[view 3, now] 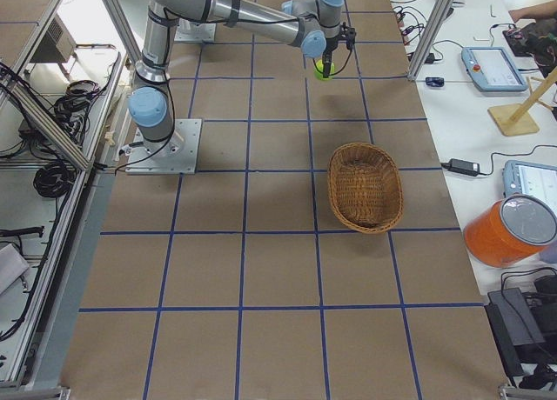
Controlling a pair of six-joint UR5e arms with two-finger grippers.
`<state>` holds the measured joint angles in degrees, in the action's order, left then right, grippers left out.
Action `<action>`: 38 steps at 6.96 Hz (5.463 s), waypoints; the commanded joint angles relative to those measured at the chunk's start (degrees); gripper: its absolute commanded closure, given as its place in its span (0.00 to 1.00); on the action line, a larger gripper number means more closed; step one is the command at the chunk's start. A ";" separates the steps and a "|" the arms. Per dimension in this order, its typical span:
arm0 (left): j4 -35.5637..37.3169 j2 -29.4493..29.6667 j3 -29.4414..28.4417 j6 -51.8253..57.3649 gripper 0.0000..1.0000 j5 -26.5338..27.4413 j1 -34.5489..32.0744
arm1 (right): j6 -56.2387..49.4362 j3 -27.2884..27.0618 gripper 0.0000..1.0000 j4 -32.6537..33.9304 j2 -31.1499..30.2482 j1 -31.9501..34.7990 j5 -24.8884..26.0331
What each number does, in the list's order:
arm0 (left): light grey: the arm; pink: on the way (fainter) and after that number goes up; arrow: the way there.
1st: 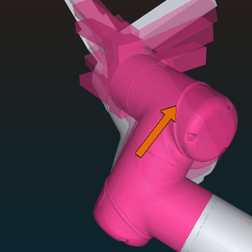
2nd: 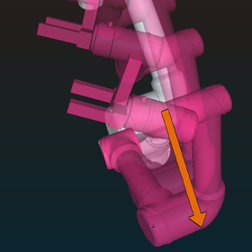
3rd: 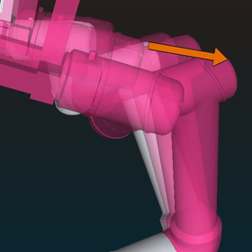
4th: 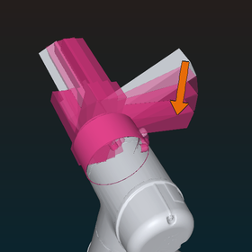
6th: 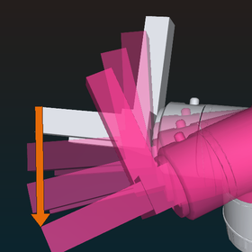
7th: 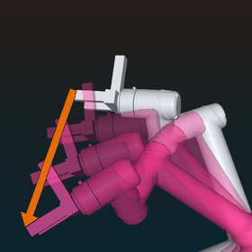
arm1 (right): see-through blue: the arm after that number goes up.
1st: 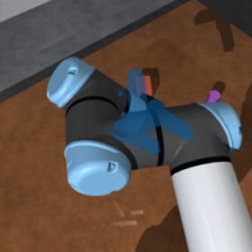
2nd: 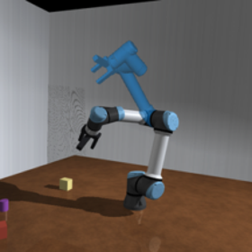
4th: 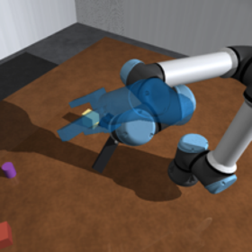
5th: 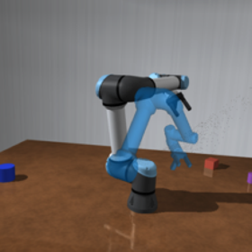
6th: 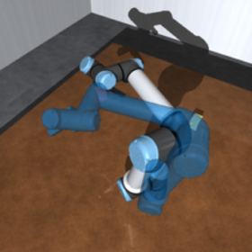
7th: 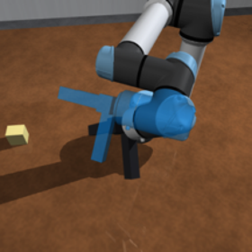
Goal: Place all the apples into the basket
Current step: 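Carry green apple to basket with right while left carries dark apple centerward, then release green apple into basket while left sets dark red apple at center, then reach left gripper to the red apple while right reaches to dark apple, then grasp the red apple with left gripper while right grasps dark red apple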
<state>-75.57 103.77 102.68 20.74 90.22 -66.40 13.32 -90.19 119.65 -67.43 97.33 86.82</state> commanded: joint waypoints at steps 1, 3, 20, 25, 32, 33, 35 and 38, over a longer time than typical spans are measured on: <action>0.82 1.42 -3.44 -30.18 0.62 -2.24 -17.63 | -15.01 -0.07 1.00 -3.80 -4.54 -13.25 0.19; 13.64 5.02 -2.93 -47.45 0.62 -2.68 -33.02 | -31.95 0.02 1.00 -3.81 -4.38 -26.43 0.02; 16.74 20.75 -21.73 23.11 0.00 -0.40 2.23 | 6.21 3.62 0.00 -12.34 -2.19 -1.87 2.57; 16.86 26.83 -22.26 24.00 0.00 0.13 2.68 | 43.24 3.71 0.00 -1.09 4.75 15.59 3.62; 2.97 4.30 -5.18 -6.88 0.62 -0.92 -4.60 | 51.98 1.43 0.00 -1.09 9.24 16.75 5.91; 3.67 0.51 -0.16 -13.81 0.62 -1.01 -7.66 | 51.89 1.34 0.00 -1.09 9.51 16.57 5.91; 5.07 -3.30 3.84 -29.10 0.62 -3.46 -16.97 | 51.80 1.42 0.70 -0.91 11.96 16.40 5.56; 8.77 -2.35 5.07 -39.59 0.62 -3.47 -23.85 | 47.96 3.96 1.00 -1.43 9.88 12.73 7.65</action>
<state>-68.18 100.81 107.17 -13.95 86.87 -87.99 63.64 -87.52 118.66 -56.31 112.29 93.09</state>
